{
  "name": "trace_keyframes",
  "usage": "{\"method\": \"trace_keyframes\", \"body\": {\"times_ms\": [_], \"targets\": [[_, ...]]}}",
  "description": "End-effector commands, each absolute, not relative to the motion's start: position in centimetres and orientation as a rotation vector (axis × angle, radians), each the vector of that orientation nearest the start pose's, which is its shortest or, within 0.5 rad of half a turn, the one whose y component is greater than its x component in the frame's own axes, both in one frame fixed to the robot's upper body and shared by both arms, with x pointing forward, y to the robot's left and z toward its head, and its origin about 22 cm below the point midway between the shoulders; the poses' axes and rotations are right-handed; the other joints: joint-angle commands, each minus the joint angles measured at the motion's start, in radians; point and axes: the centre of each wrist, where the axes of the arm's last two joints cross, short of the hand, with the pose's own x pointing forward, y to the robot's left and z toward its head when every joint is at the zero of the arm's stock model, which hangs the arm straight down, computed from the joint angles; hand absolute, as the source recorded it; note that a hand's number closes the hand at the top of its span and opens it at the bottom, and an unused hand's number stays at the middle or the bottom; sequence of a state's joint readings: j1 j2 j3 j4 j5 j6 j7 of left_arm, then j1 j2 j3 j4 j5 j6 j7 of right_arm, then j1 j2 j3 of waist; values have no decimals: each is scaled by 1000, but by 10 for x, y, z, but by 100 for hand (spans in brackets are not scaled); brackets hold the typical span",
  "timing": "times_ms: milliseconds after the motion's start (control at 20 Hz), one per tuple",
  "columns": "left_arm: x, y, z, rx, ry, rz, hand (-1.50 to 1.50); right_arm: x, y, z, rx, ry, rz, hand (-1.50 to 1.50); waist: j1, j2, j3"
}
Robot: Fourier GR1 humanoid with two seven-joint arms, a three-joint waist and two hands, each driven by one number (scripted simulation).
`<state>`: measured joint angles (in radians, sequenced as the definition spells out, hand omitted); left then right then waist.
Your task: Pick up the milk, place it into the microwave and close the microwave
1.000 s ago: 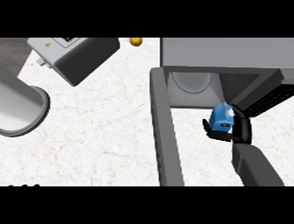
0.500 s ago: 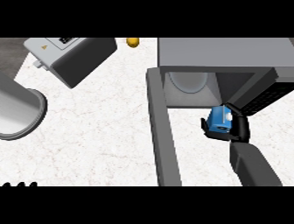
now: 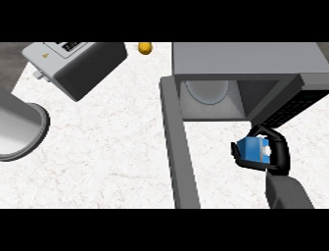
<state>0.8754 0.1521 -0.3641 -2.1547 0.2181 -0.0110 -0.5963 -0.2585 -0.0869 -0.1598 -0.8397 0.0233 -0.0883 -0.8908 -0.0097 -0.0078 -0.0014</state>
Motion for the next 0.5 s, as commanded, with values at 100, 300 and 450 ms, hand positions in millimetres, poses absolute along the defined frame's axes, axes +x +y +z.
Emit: {"method": "trace_keyframes", "body": {"times_ms": [100, 300, 450], "targets": [[48, 224, 18, -116, -1909, 254, -150, 249, -271, -57, -135, -1960, 54, 150, -8, -1, -1], [39, 221, 20, -93, -1941, 283, -150, 221, -274, -48, -19, -1986, -9, 150, 3, 2, 0], [53, 217, 24, -79, -1925, 278, -150, 238, -247, -29, 142, -1973, -74, 150, 4, 5, 1]]}}
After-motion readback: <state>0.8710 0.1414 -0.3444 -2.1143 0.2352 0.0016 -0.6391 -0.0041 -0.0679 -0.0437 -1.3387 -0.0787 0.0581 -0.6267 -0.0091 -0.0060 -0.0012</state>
